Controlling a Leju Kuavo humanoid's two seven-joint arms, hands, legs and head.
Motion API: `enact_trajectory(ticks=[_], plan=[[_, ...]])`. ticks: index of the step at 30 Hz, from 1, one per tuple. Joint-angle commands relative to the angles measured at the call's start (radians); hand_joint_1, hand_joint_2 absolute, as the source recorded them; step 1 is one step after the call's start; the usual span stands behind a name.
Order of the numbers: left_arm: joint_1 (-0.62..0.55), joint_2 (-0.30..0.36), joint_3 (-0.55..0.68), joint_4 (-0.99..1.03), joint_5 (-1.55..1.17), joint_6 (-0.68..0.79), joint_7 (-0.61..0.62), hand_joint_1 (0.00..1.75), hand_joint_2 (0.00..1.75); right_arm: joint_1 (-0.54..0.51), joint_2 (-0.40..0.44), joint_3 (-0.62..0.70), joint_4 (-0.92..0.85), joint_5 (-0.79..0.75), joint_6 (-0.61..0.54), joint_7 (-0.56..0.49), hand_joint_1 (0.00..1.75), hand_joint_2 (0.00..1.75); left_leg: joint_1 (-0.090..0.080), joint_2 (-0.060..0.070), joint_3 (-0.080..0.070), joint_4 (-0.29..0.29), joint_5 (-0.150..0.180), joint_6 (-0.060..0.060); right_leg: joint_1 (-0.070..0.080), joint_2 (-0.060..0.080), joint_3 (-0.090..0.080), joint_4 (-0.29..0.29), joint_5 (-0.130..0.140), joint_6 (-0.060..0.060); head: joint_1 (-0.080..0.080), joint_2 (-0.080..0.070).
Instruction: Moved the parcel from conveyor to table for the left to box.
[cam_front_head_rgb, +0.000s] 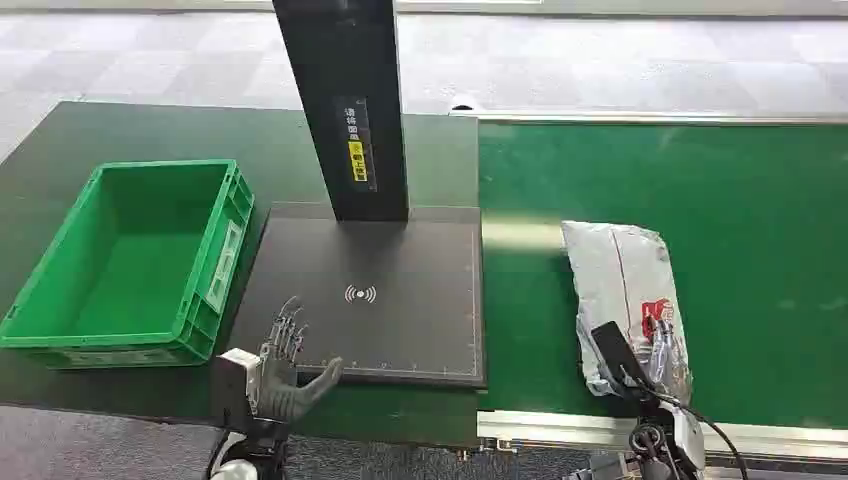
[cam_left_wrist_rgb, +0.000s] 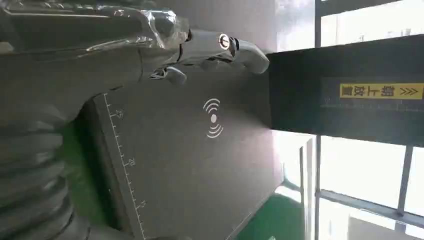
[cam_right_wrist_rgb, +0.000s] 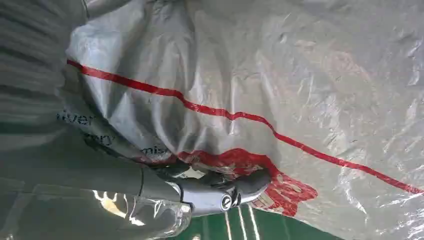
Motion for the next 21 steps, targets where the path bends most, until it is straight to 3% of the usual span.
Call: enact_trajectory(ticks=[1,3,4,8,18,20,21], plan=[[-0.001,0.031,-0.030,0.048,0.015,0.026,-0.006,0.00,1.75,-0.004,-0.014,0.006,0.077,0.018,0.025,0.014,1.68,1.75,0.000,0.000,0.002,-0.001,0.000,0.000,0.000,-0.002,0.002,-0.002,0.000,0.000,0.000,0.000],[-0.001,0.033,-0.032,0.047,0.018,0.034,-0.007,0.00,1.75,-0.013,-0.011,0.007,0.073,0.012,0.023,-0.004,1.75,1.75,0.000,0.000,0.002,-0.001,0.001,0.001,0.000,-0.001,0.002,-0.001,0.000,0.000,0.000,0.000],[0.004,0.034,-0.029,0.041,0.022,0.052,-0.011,0.00,1.75,-0.012,0.008,-0.009,0.008,-0.033,-0.064,-0.135,1.75,1.75,0.000,0.000,0.001,-0.002,0.001,0.001,0.000,-0.002,0.002,-0.002,0.001,0.000,0.000,0.000],[0.023,0.047,-0.032,0.015,0.025,0.066,-0.012,0.00,1.75,0.027,0.023,0.061,-0.266,-0.052,-0.023,-0.048,1.75,1.75,-0.001,0.003,0.001,-0.002,0.001,0.000,0.000,0.001,0.001,-0.001,0.001,-0.001,0.000,0.000],[0.004,0.039,-0.024,0.025,0.027,0.072,-0.017,0.00,1.75,0.057,0.017,0.080,-0.451,-0.091,-0.057,-0.052,1.75,1.75,-0.001,0.003,-0.001,0.000,0.000,0.001,0.000,0.000,-0.002,0.000,0.001,0.000,0.000,0.000],[0.002,0.036,-0.022,0.026,0.028,0.073,-0.018,0.00,1.75,0.067,0.031,0.084,-0.510,-0.109,-0.091,-0.104,1.75,1.75,-0.001,0.003,-0.002,0.000,0.000,0.001,0.000,0.000,-0.002,0.000,0.001,0.000,0.000,0.000],[-0.004,0.035,-0.018,-0.010,0.031,0.063,-0.121,0.00,1.75,0.065,0.040,0.103,-0.604,-0.131,-0.166,-0.209,1.75,1.75,-0.001,0.002,-0.002,0.000,0.000,0.001,0.000,0.000,-0.002,0.000,0.001,0.000,0.000,0.000]])
